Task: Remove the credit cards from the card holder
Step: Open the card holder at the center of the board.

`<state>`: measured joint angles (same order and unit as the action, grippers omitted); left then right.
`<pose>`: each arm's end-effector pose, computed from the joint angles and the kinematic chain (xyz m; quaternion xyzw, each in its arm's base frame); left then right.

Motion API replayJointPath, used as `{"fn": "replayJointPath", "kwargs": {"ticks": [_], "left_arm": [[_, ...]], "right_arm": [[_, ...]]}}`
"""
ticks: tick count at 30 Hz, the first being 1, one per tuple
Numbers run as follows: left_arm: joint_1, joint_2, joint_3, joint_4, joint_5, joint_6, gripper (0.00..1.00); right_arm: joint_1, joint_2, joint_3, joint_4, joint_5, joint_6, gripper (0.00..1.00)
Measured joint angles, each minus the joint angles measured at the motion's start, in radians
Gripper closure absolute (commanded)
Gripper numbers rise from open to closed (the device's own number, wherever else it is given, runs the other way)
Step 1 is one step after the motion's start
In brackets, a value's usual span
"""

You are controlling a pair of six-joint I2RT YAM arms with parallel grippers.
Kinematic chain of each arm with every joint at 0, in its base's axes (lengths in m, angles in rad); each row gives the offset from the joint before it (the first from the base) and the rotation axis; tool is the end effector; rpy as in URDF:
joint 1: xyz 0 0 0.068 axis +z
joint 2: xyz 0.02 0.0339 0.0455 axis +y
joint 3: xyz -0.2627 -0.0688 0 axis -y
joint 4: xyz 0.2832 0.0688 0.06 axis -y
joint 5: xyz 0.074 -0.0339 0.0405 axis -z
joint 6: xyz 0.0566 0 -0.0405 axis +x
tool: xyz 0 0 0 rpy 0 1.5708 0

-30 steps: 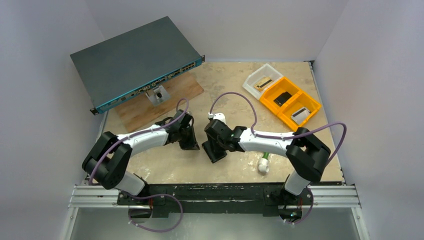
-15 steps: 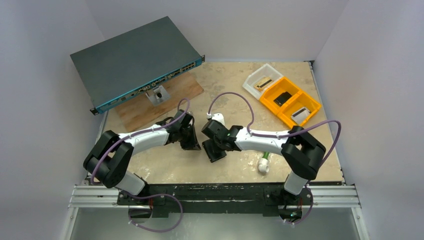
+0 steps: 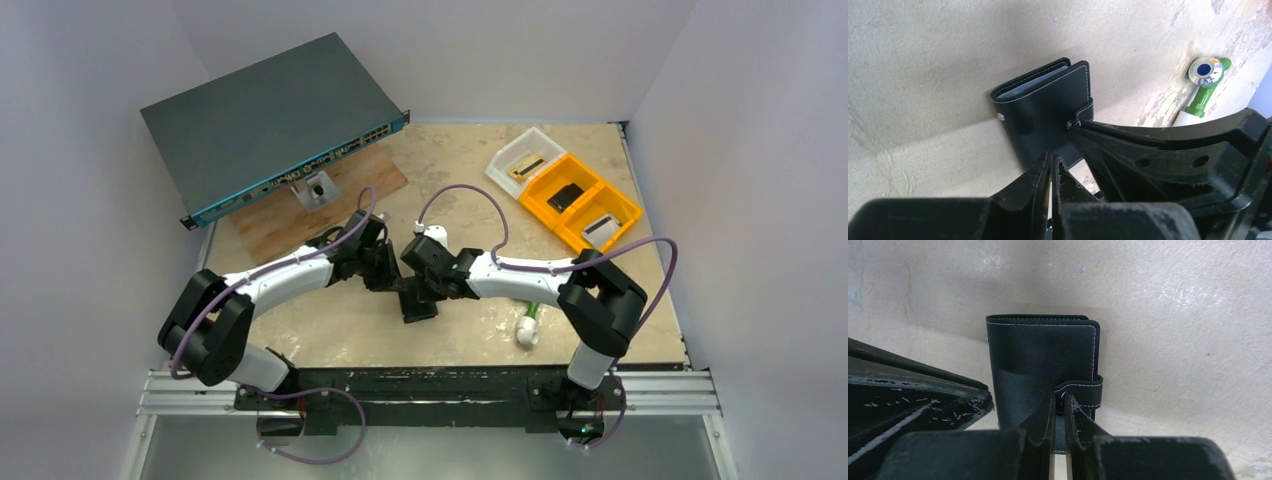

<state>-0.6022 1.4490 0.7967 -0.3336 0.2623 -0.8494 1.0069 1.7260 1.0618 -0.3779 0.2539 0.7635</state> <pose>0.2559 -0.1937 0.1428 -0.0796 0.9467 -0.2834 0.1307 0.2181 0.3183 0.1345 -0.0834 0.9544 0.1232 0.2587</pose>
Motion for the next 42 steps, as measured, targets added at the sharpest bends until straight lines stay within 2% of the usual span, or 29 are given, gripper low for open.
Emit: {"fn": "replayJointPath", "kwargs": {"ticks": [11,18,23,30,36,42], "left_arm": [[-0.017,0.126,0.008,0.031,-0.011,-0.005,0.98],[-0.028,0.126,0.011,0.024,-0.043,-0.009,0.99],[-0.029,0.119,0.011,0.014,-0.051,-0.014,0.90],[-0.035,0.024,0.039,-0.107,-0.147,0.032,0.78],[-0.035,-0.126,0.059,-0.196,-0.219,0.067,0.77],[-0.035,-0.185,0.055,-0.239,-0.240,0.076,0.78]], "right_arm": [[0.000,-0.008,-0.002,0.008,-0.013,0.051,1.00],[-0.004,-0.107,-0.047,-0.001,-0.009,0.067,1.00],[-0.014,-0.161,-0.056,-0.019,-0.005,0.070,1.00],[-0.013,-0.259,-0.056,-0.041,-0.003,0.085,1.00],[-0.013,-0.308,-0.043,-0.075,0.000,0.091,1.00],[-0.013,-0.306,-0.028,-0.077,-0.011,0.091,1.00]]}}
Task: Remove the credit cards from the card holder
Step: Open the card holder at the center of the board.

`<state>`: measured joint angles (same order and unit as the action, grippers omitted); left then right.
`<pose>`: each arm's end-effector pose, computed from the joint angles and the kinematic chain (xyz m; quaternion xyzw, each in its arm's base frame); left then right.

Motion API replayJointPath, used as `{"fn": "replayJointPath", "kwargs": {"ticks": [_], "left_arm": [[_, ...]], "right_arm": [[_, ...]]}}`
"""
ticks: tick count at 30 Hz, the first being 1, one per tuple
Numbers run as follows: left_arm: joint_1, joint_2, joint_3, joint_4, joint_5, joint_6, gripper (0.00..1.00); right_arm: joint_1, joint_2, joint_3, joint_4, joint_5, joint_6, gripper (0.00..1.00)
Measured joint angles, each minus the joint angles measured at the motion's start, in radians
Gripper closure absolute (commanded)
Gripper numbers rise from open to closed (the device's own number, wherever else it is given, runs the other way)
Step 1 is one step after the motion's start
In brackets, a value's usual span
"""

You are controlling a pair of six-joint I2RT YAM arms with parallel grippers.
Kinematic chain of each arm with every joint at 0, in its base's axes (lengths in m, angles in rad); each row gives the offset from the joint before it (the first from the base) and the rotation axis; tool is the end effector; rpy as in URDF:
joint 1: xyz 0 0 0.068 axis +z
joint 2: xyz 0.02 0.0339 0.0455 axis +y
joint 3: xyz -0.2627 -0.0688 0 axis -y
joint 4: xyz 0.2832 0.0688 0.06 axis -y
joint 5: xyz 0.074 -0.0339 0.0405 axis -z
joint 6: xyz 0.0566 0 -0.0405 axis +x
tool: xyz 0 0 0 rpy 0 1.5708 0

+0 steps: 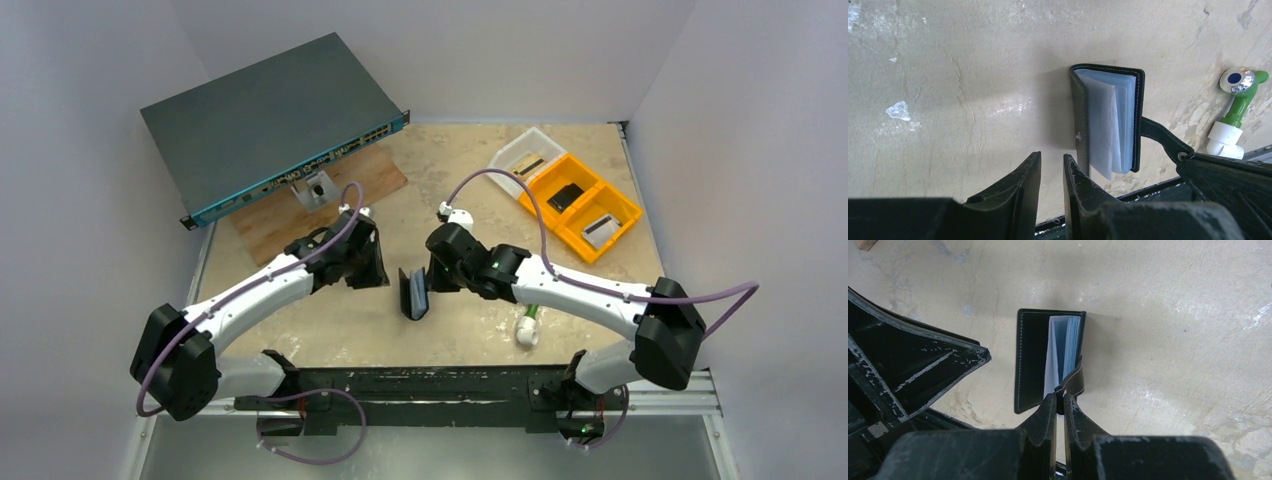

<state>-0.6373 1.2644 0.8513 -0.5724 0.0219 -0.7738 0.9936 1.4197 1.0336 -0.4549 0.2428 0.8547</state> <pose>0.2375 -0.1773 0.1964 -0.0621 0.9554 -0.1950 0.2128 0.2031 0.2870 0.2260 -0.0212 0.9280 0.2146 0.3037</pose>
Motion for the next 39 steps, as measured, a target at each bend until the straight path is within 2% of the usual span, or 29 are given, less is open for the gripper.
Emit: {"fn": "replayJointPath", "kwargs": {"ticks": [8,19,30,39], "left_arm": [[0.000,-0.024,-0.026,-0.021,-0.004,0.000,0.78],[0.000,-0.007,-0.048,-0.010,0.003,0.000,0.78],[0.000,0.058,-0.048,0.035,0.039,0.000,0.82],[0.000,0.137,-0.045,0.055,0.054,0.000,0.85]], "right_arm": [[0.000,0.035,0.060,0.005,-0.020,-0.002,1.00],[0.000,0.042,0.060,-0.010,-0.012,-0.002,1.00],[-0.113,0.024,-0.162,-0.022,0.036,-0.022,1.00],[-0.150,0.119,-0.193,0.045,0.035,-0.052,1.00]]}}
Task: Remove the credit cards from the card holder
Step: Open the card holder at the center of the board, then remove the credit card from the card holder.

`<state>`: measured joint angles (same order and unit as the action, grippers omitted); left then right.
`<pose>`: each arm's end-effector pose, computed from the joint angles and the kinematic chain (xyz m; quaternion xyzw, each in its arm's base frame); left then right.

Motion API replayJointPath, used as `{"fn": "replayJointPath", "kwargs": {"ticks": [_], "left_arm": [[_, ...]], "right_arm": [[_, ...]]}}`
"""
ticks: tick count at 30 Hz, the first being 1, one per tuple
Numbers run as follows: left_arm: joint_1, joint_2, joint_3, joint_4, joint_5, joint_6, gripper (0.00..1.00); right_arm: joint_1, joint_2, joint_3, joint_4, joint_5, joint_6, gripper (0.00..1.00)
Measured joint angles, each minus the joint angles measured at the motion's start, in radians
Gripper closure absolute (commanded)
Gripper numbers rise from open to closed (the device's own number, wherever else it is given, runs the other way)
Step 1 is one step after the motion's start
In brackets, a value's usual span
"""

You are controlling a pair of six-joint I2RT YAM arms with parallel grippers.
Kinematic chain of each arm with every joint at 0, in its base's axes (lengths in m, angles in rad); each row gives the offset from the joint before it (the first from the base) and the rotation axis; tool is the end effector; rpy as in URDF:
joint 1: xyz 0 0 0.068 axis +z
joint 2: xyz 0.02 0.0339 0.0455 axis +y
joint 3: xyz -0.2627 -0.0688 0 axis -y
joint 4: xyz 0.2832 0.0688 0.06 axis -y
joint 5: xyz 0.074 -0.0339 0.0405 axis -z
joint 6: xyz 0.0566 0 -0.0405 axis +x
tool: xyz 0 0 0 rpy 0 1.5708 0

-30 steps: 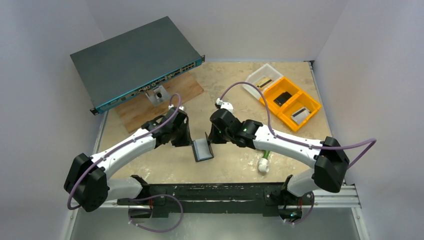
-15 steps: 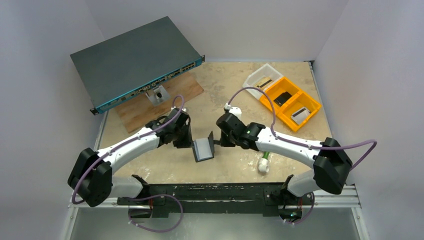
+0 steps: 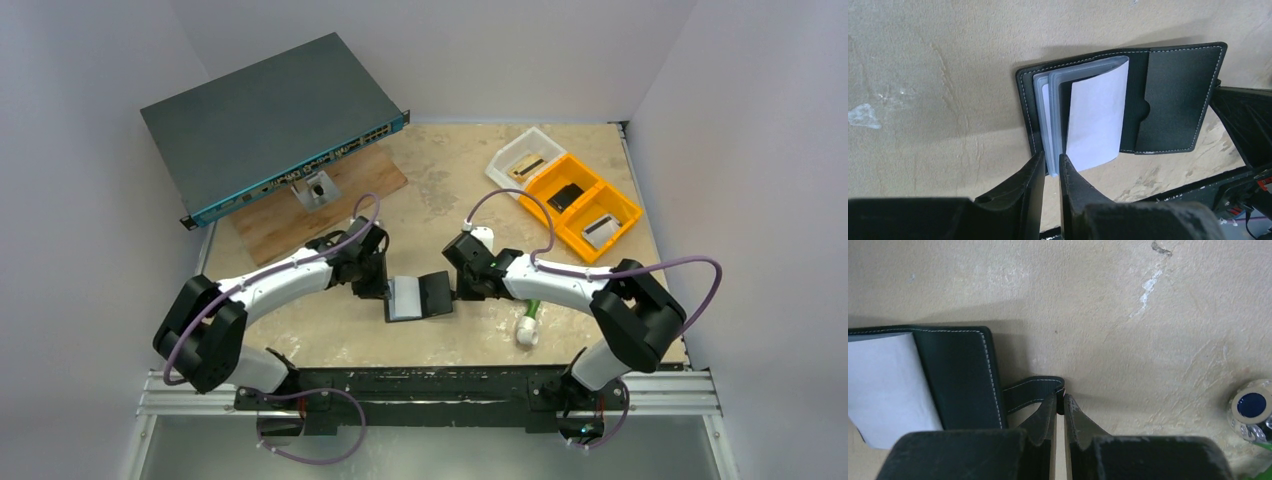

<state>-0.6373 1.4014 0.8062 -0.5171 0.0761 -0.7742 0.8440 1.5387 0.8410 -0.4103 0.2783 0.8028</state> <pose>0.2398 -0.1829 0.1464 -0.0579 0.9714 -0.1755 0.1488 0.2272 0.2321 0.1252 0.0119 0.9644 0.0748 0.2534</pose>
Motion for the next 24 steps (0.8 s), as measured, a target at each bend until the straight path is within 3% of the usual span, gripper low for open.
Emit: {"fn": "replayJointPath", "kwargs": {"ticks": [24], "left_arm": [[-0.022,0.184,0.108,0.050,0.019,0.000,0.88]], "right_arm": [[-0.014,0.032,0.000,0.052,-0.010,-0.027,1.00]]}}
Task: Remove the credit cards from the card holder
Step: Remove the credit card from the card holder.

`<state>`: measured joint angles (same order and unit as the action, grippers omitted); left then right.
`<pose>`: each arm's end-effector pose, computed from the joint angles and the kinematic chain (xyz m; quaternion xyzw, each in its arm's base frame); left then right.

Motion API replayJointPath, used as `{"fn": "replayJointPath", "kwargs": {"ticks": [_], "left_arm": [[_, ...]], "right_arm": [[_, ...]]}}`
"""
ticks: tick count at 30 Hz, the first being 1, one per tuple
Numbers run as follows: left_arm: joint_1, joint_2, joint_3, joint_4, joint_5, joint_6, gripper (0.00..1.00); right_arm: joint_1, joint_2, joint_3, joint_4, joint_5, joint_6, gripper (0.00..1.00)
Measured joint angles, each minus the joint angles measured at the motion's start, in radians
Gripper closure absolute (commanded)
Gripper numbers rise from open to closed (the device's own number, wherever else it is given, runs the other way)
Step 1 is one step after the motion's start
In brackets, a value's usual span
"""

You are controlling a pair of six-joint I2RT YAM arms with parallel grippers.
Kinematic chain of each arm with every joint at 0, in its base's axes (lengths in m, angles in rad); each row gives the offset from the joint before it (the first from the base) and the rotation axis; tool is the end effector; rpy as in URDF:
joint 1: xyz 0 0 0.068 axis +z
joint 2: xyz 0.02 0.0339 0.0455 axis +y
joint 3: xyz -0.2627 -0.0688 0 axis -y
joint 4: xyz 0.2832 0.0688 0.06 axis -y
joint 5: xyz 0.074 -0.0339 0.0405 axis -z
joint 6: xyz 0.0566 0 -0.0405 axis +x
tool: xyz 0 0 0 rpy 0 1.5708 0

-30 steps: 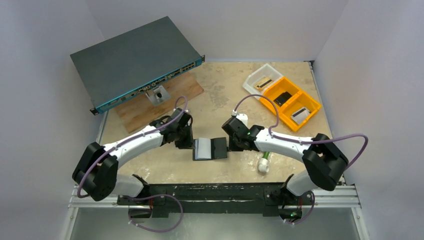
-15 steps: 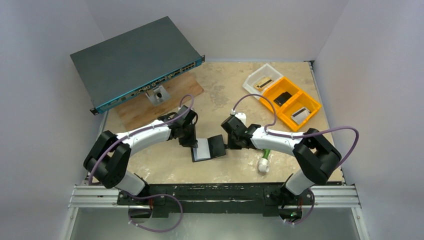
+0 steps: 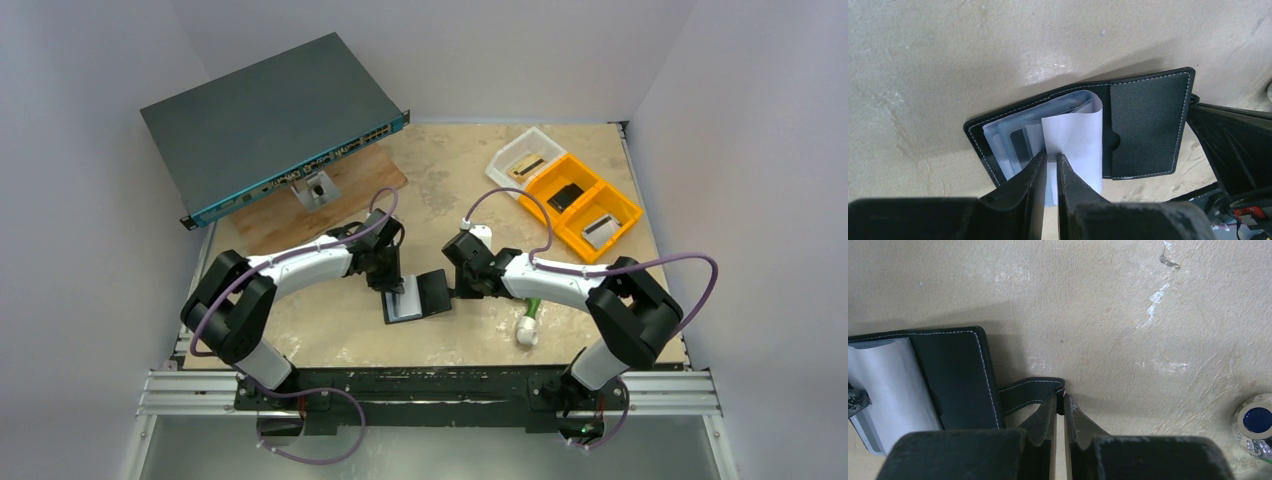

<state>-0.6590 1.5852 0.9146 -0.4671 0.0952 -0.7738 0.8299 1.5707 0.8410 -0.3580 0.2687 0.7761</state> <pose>0.2637 -0.2110 0.1289 -0.0458 0.9745 -0.1760 0.1313 0.2344 0.2339 0.1183 0.0061 0.9627 0.0802 0.2582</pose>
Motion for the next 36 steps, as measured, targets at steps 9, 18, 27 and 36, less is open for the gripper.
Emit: {"fn": "replayJointPath", "kwargs": {"ticks": [9,18,27,36], "left_arm": [[-0.005,0.019,0.014,0.044,0.060,-0.001,0.89],[-0.009,0.049,0.027,0.079,0.123,-0.011,0.89],[-0.023,0.079,0.050,0.110,0.167,-0.030,0.90],[-0.026,0.087,0.050,0.113,0.187,-0.046,0.90]], "right_arm": [[0.000,-0.039,0.012,-0.024,-0.003,-0.010,0.67],[0.000,-0.155,0.088,-0.062,0.000,-0.020,0.64],[0.019,-0.168,0.066,0.000,-0.085,-0.032,0.58],[0.026,-0.082,-0.012,0.125,-0.184,-0.016,0.48]]}}
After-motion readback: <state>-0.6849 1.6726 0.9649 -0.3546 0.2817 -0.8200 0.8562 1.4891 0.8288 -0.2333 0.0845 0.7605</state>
